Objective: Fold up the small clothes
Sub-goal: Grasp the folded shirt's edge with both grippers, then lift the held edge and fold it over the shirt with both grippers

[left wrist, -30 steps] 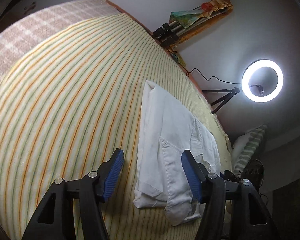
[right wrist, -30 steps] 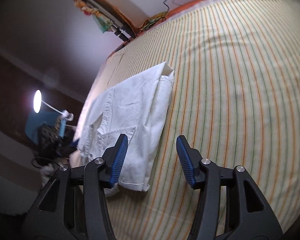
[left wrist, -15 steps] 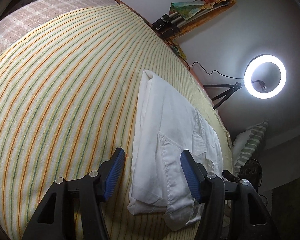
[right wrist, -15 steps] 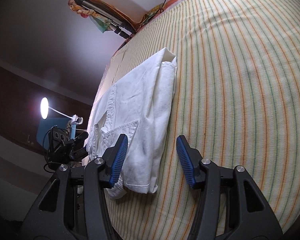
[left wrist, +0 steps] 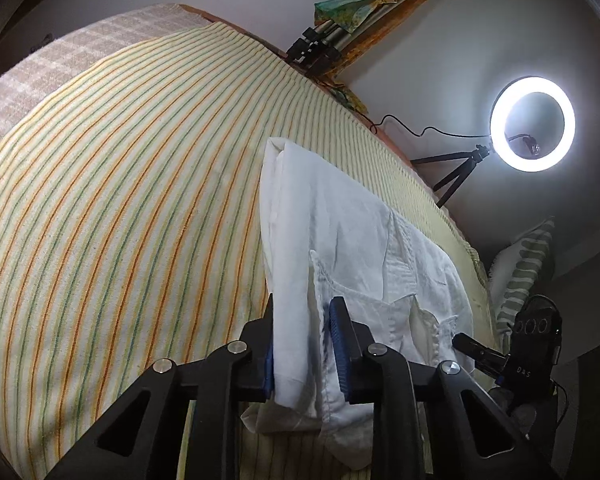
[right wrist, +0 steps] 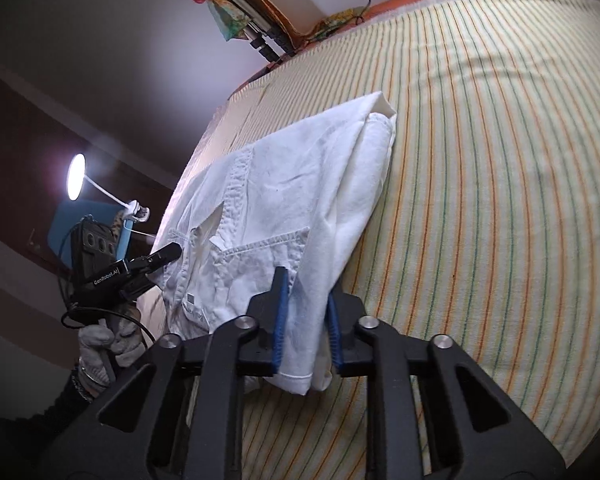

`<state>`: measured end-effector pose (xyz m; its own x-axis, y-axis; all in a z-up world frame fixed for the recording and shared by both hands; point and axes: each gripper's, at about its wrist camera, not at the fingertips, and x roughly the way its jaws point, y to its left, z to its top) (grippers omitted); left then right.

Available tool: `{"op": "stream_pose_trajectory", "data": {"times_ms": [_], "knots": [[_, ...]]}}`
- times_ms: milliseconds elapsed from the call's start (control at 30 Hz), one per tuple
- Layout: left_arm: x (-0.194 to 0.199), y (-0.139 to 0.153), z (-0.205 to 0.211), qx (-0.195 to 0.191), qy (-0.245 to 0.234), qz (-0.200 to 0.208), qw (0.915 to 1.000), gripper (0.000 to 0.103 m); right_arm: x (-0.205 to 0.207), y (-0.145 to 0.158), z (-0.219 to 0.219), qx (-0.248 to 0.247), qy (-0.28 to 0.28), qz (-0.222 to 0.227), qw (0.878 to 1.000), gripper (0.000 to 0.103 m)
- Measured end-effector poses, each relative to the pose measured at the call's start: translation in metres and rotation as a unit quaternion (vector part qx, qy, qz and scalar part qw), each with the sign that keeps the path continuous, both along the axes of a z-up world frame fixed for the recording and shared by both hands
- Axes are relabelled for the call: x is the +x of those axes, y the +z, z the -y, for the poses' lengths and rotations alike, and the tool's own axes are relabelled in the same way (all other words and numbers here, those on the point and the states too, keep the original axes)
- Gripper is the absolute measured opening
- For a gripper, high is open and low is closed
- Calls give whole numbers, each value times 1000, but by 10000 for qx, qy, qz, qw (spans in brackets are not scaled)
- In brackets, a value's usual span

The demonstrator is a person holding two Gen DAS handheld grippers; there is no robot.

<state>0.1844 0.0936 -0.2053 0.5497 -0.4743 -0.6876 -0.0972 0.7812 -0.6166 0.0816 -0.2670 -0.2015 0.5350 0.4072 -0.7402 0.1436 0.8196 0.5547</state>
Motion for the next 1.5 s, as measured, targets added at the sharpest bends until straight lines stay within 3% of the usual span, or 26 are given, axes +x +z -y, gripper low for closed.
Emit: {"op": "stream_pose_trajectory", "data": {"times_ms": [233, 533, 700, 1133, 1500], "knots": [[-6, 29, 22, 536, -170, 405, 9976, 13, -2, 25, -21, -699, 269, 247, 9969, 12], [-15, 60, 58, 885, -526, 853, 9910, 11, -10, 61, -44, -1578, 653, 619, 9834, 10], [-17, 67, 84, 899, -744, 976, 9884, 10, -18, 75, -41, -1931, 690, 678, 9764, 10], [1, 76, 152, 830, -1268, 1183, 9813, 10, -45, 107, -3, -2497, 462, 791, 9640, 9], [60, 84, 238, 783, -1758, 1420, 9710, 10, -55, 135, 76, -2987, -55, 842, 9506, 9]]}}
